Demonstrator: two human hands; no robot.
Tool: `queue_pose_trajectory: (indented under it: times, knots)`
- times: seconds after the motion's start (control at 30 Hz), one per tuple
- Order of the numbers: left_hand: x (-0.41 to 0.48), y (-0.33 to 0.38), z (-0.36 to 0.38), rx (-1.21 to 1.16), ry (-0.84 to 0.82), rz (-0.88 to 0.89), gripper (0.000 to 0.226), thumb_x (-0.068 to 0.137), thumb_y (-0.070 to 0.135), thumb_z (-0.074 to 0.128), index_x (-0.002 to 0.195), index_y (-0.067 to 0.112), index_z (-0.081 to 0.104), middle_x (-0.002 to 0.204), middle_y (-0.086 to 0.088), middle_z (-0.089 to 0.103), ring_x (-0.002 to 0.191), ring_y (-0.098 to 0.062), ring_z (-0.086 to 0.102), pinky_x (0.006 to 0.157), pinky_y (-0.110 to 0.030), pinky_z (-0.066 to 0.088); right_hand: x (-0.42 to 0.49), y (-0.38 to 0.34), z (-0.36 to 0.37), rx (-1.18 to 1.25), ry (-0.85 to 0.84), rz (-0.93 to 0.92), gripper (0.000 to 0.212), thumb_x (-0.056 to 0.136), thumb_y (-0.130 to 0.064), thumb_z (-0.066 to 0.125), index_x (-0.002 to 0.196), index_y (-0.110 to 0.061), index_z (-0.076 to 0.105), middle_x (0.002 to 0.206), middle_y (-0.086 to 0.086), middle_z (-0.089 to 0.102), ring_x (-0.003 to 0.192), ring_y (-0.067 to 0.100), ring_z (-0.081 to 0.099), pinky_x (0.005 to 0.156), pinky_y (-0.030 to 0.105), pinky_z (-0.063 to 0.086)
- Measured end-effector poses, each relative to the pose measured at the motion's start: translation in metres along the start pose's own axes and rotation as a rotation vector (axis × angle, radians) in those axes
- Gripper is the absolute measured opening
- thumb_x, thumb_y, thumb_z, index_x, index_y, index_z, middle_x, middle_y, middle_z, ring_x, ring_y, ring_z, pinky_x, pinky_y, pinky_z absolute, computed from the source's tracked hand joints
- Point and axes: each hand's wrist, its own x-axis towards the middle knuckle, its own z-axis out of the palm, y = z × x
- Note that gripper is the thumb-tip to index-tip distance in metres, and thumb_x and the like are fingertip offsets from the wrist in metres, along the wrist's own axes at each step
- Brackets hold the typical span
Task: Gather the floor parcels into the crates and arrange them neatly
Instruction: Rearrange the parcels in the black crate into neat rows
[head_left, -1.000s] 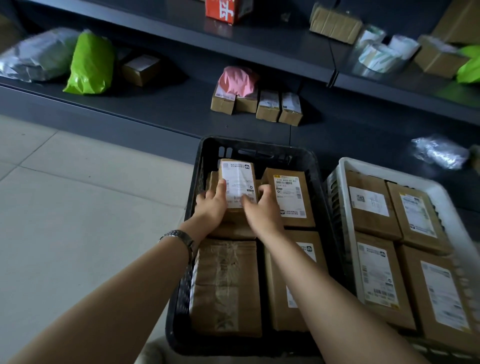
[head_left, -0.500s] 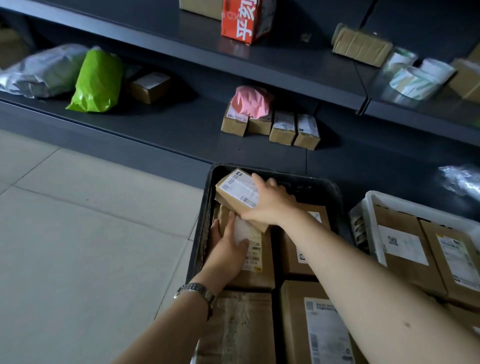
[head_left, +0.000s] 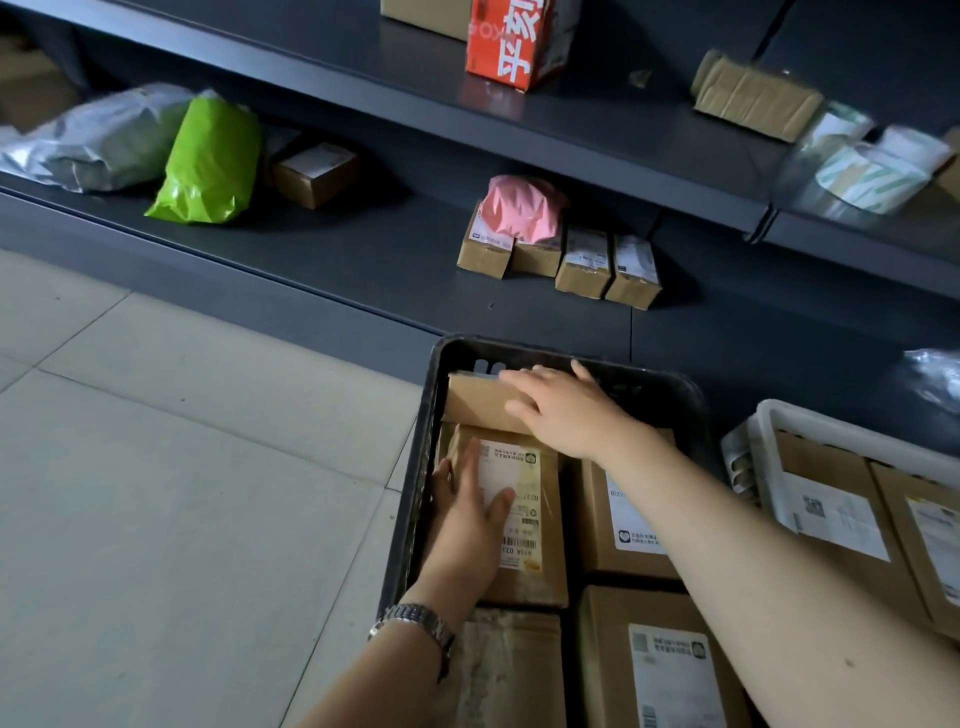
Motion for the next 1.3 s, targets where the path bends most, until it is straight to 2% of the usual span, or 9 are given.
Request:
queue_pose_trajectory:
  times: [0.1,0.23,0.33,0.43,0.57,0.7,0.8,1.03,1.3]
  knots:
    - [-0.002,-0.002,0.001,-0.018,0.019,0.014,0.067,0.099,0.036,0.048,0.149,0.051,0.006,0.153,-0.001,0.028,0.088,-0.003,0.065,0.054,-0.01,0.051,0.0,-0.001,0.011,-0.118,0.075,-0.003,0.06,0.101,-0.053,0.038,0.153,-0.026,0.025,0.158,0.001,0.032,0.145,0.025,0.03,0.118,0.054,0.02]
    - [-0.012,-0.007,0.004,0.231,0.067,0.104,0.061,0.1,0.043,0.036,0.15,0.045,0.0,0.16,-0.011,0.011,0.112,-0.014,0.061,0.084,-0.022,0.052,0.007,-0.004,0.025,-0.036,-0.069,0.117,0.094,0.086,-0.076,0.042,0.157,-0.024,0.01,0.162,0.005,0.013,0.147,0.031,0.013,0.119,0.052,0.016]
    - [-0.019,-0.01,0.008,0.632,0.088,0.2,0.075,0.095,0.053,-0.01,0.155,0.011,0.005,0.159,-0.018,-0.019,0.149,-0.033,0.001,0.119,-0.034,0.018,0.018,-0.008,0.043,0.092,-0.108,0.21,0.086,0.092,-0.074,0.025,0.158,-0.021,0.008,0.165,0.004,0.006,0.151,0.027,0.004,0.121,0.053,0.004]
    - [-0.018,-0.017,0.01,0.927,0.002,0.264,0.104,0.073,0.061,-0.039,0.152,0.002,-0.006,0.15,-0.023,-0.037,0.137,-0.037,-0.039,0.12,-0.051,-0.005,0.02,-0.006,0.055,0.231,-0.061,0.237,0.074,0.098,-0.066,0.023,0.158,-0.024,0.012,0.166,0.0,0.006,0.152,0.022,0.002,0.122,0.051,0.004]
    - [-0.022,-0.004,0.009,0.783,0.142,0.211,0.086,0.095,0.062,0.011,0.152,-0.003,0.005,0.159,-0.025,0.008,0.147,-0.035,0.013,0.116,-0.043,0.029,0.011,0.001,0.065,0.419,0.106,0.237,0.06,0.102,-0.055,0.03,0.154,-0.025,0.029,0.16,-0.007,0.017,0.149,0.021,0.014,0.122,0.044,0.013]
    - [-0.022,0.002,0.009,0.678,0.069,0.153,0.087,0.096,0.058,0.031,0.152,0.016,-0.021,0.155,-0.004,-0.035,0.149,-0.023,-0.012,0.12,-0.034,0.018,-0.018,0.0,0.079,0.468,0.45,0.15,0.046,0.104,-0.038,0.037,0.144,-0.017,0.048,0.155,-0.004,0.034,0.14,0.017,0.037,0.115,0.038,0.034]
    - [-0.029,0.009,0.01,0.662,0.142,0.176,0.078,0.1,0.047,0.036,0.154,0.015,-0.01,0.16,-0.008,-0.02,0.149,-0.025,0.011,0.111,-0.031,0.032,-0.046,0.009,0.072,0.308,0.615,0.076,0.041,0.102,-0.027,0.041,0.138,-0.014,0.055,0.147,0.001,0.047,0.134,0.022,0.045,0.111,0.041,0.039]
    - [-0.05,0.02,0.002,0.837,0.099,0.123,0.065,0.099,0.025,0.039,0.155,0.016,0.007,0.162,-0.006,-0.003,0.138,-0.028,0.034,0.106,-0.038,0.041,-0.116,0.056,0.086,0.305,0.097,0.402,0.061,0.102,-0.053,0.029,0.158,-0.035,0.011,0.166,-0.004,-0.009,0.153,0.019,-0.009,0.123,0.041,-0.002]
    - [-0.075,0.026,-0.014,0.727,-0.099,-0.013,0.054,0.099,0.036,0.038,0.149,0.019,0.026,0.147,-0.015,0.033,0.122,-0.033,0.047,0.104,-0.045,0.043,-0.181,0.037,0.099,0.656,0.243,0.527,0.065,0.102,-0.043,0.044,0.158,-0.028,0.014,0.165,0.0,0.001,0.151,0.022,0.011,0.118,0.037,0.023]
